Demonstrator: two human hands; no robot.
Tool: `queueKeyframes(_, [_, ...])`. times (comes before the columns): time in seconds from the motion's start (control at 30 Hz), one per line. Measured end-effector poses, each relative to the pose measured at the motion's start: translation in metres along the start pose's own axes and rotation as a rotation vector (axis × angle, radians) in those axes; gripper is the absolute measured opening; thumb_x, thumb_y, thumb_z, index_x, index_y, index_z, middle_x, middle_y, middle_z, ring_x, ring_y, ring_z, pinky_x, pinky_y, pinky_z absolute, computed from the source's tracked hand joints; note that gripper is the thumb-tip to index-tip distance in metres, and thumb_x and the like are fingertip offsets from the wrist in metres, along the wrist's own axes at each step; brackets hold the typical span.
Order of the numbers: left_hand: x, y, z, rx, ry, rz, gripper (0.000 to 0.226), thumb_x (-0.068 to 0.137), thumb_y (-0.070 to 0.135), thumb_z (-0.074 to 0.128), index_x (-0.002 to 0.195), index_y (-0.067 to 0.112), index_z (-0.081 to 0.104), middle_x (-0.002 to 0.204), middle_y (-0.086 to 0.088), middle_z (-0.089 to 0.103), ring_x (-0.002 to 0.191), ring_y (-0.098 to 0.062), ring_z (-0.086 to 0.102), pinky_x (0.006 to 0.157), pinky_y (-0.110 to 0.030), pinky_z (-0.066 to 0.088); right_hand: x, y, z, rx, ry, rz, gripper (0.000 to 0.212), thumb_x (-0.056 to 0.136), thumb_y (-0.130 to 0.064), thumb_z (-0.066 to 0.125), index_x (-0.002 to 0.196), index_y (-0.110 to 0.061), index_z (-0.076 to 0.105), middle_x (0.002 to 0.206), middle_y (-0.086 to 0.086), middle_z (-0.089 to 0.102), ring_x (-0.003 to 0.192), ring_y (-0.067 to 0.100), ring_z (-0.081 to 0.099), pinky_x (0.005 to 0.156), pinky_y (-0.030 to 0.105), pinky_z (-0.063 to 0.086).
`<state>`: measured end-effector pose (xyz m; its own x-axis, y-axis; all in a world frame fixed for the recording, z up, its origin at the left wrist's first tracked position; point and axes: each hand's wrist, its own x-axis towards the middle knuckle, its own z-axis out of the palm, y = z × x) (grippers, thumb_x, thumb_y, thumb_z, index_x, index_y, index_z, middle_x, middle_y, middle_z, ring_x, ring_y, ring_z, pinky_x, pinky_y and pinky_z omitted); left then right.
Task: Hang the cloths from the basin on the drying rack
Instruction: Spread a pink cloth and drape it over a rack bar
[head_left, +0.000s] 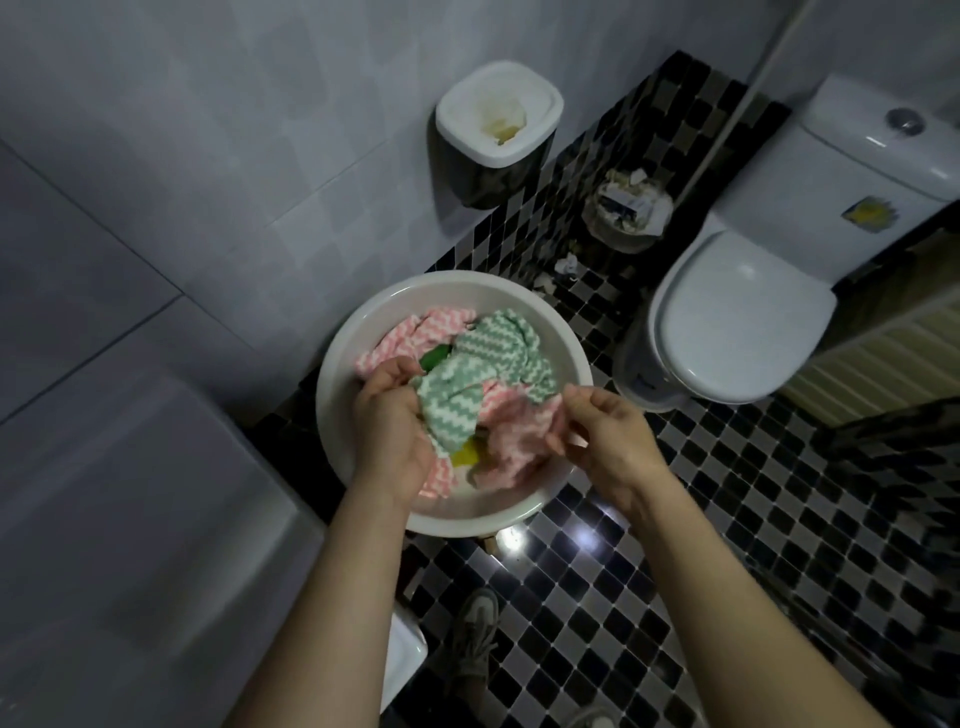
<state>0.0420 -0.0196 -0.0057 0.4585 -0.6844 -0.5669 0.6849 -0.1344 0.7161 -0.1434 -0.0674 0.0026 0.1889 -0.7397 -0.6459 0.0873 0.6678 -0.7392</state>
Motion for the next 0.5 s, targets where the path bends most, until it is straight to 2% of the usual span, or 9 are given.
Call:
queueKeyframes(0.07, [-0.005,0.007,0.008,0.044,-0.095,-0.024,0.037,0.074,-0.015,0.034,0.082,0.011,0.059,0.081,-0.012,0.064,0.077,-0.026,0.064,0.071,-0.035,0.051,-0.001,-0.008,0.001,0.206,-0.001,0.101,0.018,0.099,-0.013,0.050,0.086,-0.004,0.059,0.079,0.011,0.068,0.065,0.017,0.064,0.054,0.025,0.057])
queueKeyframes(0.13, [-0.013,0.010,0.016,0.319,-0.205,0.008,0.030,0.082,-0.007,0.046,0.087,0.014,0.067,0.077,0.001,0.069,0.077,-0.018,0.065,0.068,-0.028,0.049,-0.002,-0.012,0.003,0.294,0.022,0.153,0.015,0.099,-0.013,0.050,0.091,-0.003,0.058,0.092,0.016,0.067,0.070,0.020,0.064,0.049,0.022,0.055])
queueKeyframes(0.2, [-0.021,0.006,0.024,0.706,-0.386,0.053,0.020,0.093,0.013,0.057,0.104,0.022,0.070,0.096,0.010,0.069,0.094,-0.008,0.063,0.076,-0.020,0.045,-0.004,-0.017,0.005,0.289,0.009,0.161,0.014,0.099,-0.015,0.050,0.096,-0.004,0.058,0.092,0.015,0.066,0.069,0.019,0.062,0.047,0.020,0.053])
queueKeyframes(0.23, [-0.025,0.003,0.027,0.818,-0.490,0.034,0.022,0.092,0.022,0.061,0.112,0.024,0.069,0.106,0.011,0.068,0.101,-0.003,0.061,0.081,-0.018,0.045,-0.006,-0.020,0.006,0.268,-0.011,0.152,0.015,0.100,-0.015,0.049,0.098,-0.004,0.059,0.087,0.013,0.066,0.066,0.017,0.062,0.047,0.019,0.052])
queueKeyframes(0.27, [-0.028,-0.002,0.032,0.856,-0.566,0.013,0.029,0.087,0.025,0.067,0.116,0.021,0.068,0.111,0.010,0.068,0.104,-0.002,0.062,0.084,-0.018,0.048,-0.009,-0.025,0.005,0.224,-0.022,0.122,0.016,0.100,-0.015,0.048,0.097,-0.004,0.059,0.082,0.012,0.066,0.061,0.015,0.062,0.047,0.019,0.052])
queueKeyframes(0.33, [-0.031,-0.008,0.040,0.840,-0.568,0.015,0.033,0.076,0.029,0.075,0.107,0.017,0.072,0.103,0.002,0.073,0.096,-0.005,0.068,0.087,-0.023,0.052,-0.015,-0.034,0.004,0.034,-0.007,0.015,0.018,0.099,-0.015,0.049,0.091,-0.002,0.059,0.074,0.015,0.064,0.054,0.017,0.060,0.047,0.023,0.052])
queueKeyframes(0.43, [-0.030,-0.010,0.050,0.970,-0.519,0.111,0.006,0.077,0.029,0.078,0.081,0.025,0.076,0.081,0.005,0.075,0.082,-0.012,0.071,0.088,-0.041,0.055,-0.026,-0.048,-0.006,-0.340,0.088,-0.248,0.019,0.096,-0.017,0.057,0.085,-0.003,0.060,0.079,0.034,0.062,0.064,0.035,0.060,0.061,0.048,0.057])
queueKeyframes(0.5, [-0.031,-0.008,0.058,1.050,-0.536,0.126,0.011,0.078,0.041,0.073,0.076,0.030,0.073,0.076,0.009,0.073,0.082,-0.016,0.070,0.093,-0.050,0.051,-0.035,-0.057,-0.013,-0.495,0.159,-0.384,0.018,0.095,-0.021,0.060,0.081,-0.009,0.062,0.077,0.027,0.067,0.066,0.040,0.064,0.065,0.055,0.058])
